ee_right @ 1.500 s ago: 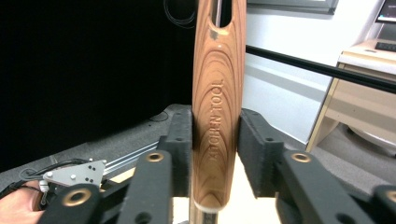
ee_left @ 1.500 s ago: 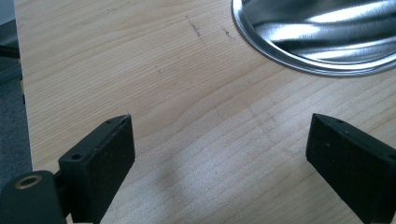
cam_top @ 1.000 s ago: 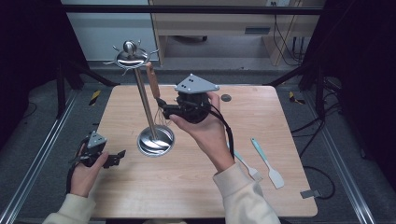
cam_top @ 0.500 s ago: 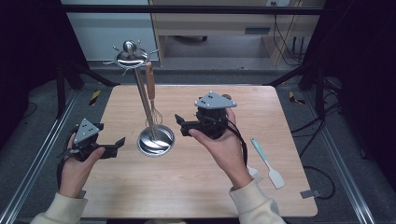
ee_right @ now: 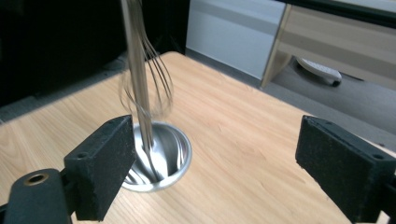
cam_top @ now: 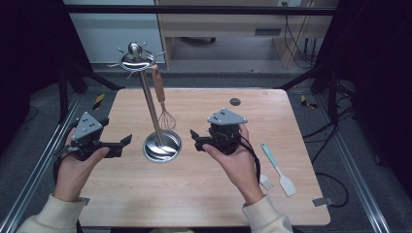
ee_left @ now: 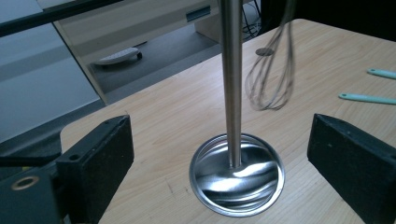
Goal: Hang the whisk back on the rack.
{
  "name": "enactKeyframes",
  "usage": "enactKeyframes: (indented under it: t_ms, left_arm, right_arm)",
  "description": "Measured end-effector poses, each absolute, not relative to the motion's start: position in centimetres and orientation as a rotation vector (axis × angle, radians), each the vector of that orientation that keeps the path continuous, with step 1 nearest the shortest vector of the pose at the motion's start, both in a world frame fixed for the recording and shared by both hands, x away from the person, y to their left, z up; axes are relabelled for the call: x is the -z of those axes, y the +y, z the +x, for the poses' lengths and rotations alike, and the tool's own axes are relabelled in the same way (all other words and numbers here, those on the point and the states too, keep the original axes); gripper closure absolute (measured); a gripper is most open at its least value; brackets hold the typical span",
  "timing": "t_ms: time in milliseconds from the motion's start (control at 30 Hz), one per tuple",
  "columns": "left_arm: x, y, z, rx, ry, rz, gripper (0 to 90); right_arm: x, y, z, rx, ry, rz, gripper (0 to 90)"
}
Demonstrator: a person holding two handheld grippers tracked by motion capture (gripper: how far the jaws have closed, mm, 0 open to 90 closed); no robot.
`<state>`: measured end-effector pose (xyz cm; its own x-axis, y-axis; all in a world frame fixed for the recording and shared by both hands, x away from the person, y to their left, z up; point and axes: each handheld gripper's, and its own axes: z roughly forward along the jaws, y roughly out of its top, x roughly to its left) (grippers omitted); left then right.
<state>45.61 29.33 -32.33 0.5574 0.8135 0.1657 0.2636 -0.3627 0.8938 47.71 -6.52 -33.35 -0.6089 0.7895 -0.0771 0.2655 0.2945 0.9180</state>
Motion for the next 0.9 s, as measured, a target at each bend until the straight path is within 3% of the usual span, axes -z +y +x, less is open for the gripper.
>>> enactKeyframes:
  t_ms: [467, 733, 900]
  left_arm:
    - [28.9, 29.2, 45.0, -0.746, 0.848, 1.825, 26.6]
    - [27.3, 29.1, 44.7, -0.770, 0.833, 1.787, 34.0]
    - [26.2, 29.0, 44.5, -0.761, 0.805, 1.767, 49.6]
  right_arm:
    - [38.7, -7.9, 47.7, -1.193, 2.064, 1.045, 20.0]
    - [41.1, -9.1, 47.8, -1.122, 2.075, 1.113, 14.6]
    - [42.2, -9.6, 47.8, -1.084, 2.092, 1.141, 14.1]
